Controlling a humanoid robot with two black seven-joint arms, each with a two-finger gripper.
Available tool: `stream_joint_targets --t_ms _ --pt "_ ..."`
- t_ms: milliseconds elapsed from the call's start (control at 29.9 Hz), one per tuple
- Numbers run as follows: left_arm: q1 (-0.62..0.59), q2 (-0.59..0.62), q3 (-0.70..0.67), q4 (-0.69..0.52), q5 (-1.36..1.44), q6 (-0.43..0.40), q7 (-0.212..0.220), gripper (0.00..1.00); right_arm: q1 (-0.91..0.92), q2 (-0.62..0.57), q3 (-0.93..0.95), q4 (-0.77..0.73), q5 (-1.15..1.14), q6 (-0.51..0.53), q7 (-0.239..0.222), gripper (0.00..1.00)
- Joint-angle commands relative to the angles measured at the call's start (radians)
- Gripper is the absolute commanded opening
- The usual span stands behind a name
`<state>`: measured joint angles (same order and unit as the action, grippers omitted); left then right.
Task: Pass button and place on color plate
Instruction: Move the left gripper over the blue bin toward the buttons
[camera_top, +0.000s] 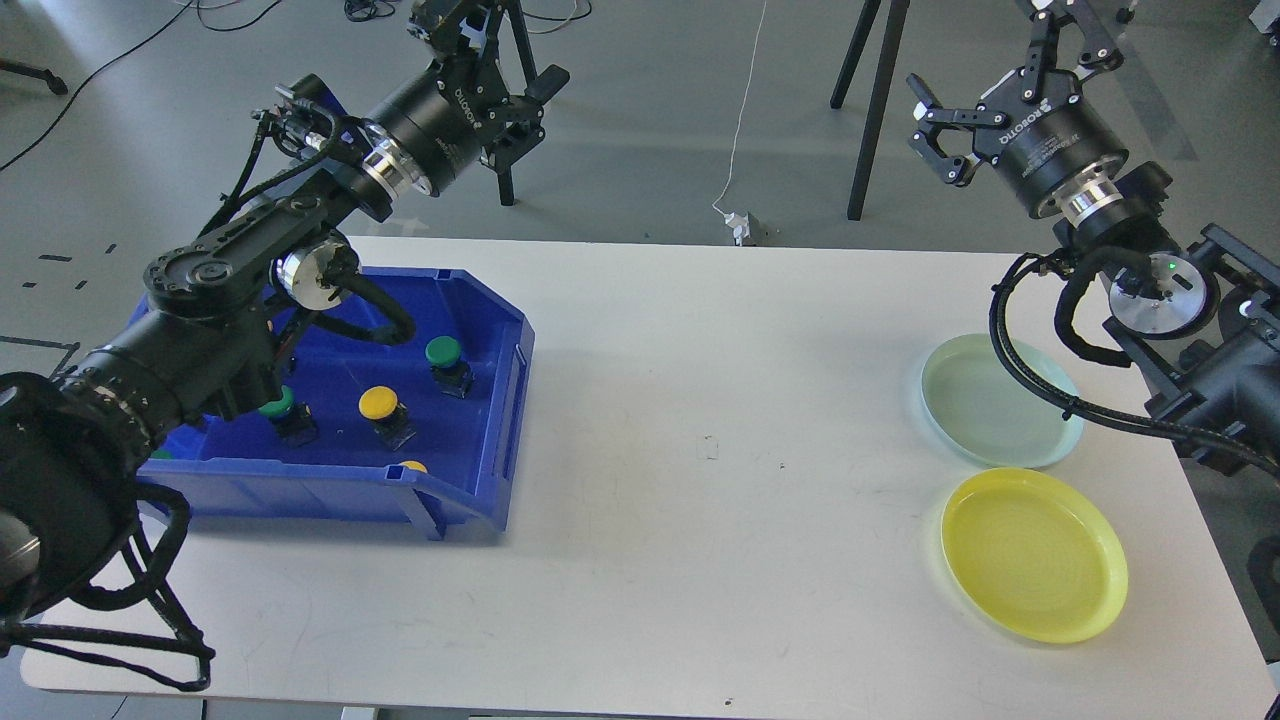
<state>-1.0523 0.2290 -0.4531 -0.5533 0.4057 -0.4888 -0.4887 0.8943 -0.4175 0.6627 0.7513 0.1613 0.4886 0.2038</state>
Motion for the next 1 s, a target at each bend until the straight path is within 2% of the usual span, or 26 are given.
stream_joint_targets --t_ms 0,301,402,536,636,703,770,803,904,971 --pt "0.0 0.001 -0.025 0.003 -0.002 0.0 0.0 1.0 0.006 0.0 -0.041 0.002 0.0 0.0 -0.046 0.99" --pt "0.012 0.0 -0.199 0.003 -0.117 0.0 0.0 1.0 0.002 -0.015 0.012 0.0 0.003 0.0 -0.044 0.99" --pt "0.024 0.001 -0.278 -0.089 -0.157 0.0 0.0 1.0 -0.003 -0.02 0.029 0.0 0.004 0.0 -0.043 0.99" --pt "0.104 -0.003 -0.45 -0.227 -0.156 0.0 0.0 1.0 -0.006 -0.038 0.04 0.005 0.007 0.0 -0.038 0.99" --pt "0.11 0.003 -0.469 -0.306 -0.14 0.0 0.0 0.99 -0.018 -0.056 0.041 0.01 0.007 0.0 -0.038 0.99" --pt "0.106 0.041 -0.437 -0.361 -0.105 0.0 0.0 0.99 -0.025 -0.072 0.041 0.01 0.007 0.0 -0.038 0.99" --pt "0.084 0.126 -0.334 -0.43 -0.042 0.0 0.0 0.99 -0.032 -0.086 0.043 0.01 0.007 0.0 -0.035 0.99" --pt "0.052 0.171 -0.264 -0.462 -0.019 0.027 0.0 0.99 -0.035 -0.093 0.043 0.01 0.007 0.0 -0.034 0.99" --pt "-0.104 0.317 0.053 -0.543 0.036 0.116 0.0 0.99 -0.046 -0.118 0.052 0.01 0.006 0.0 -0.02 0.99" --pt "-0.216 0.407 0.257 -0.571 0.105 0.137 0.0 0.99 -0.063 -0.132 0.058 0.01 0.006 0.0 -0.017 0.99"
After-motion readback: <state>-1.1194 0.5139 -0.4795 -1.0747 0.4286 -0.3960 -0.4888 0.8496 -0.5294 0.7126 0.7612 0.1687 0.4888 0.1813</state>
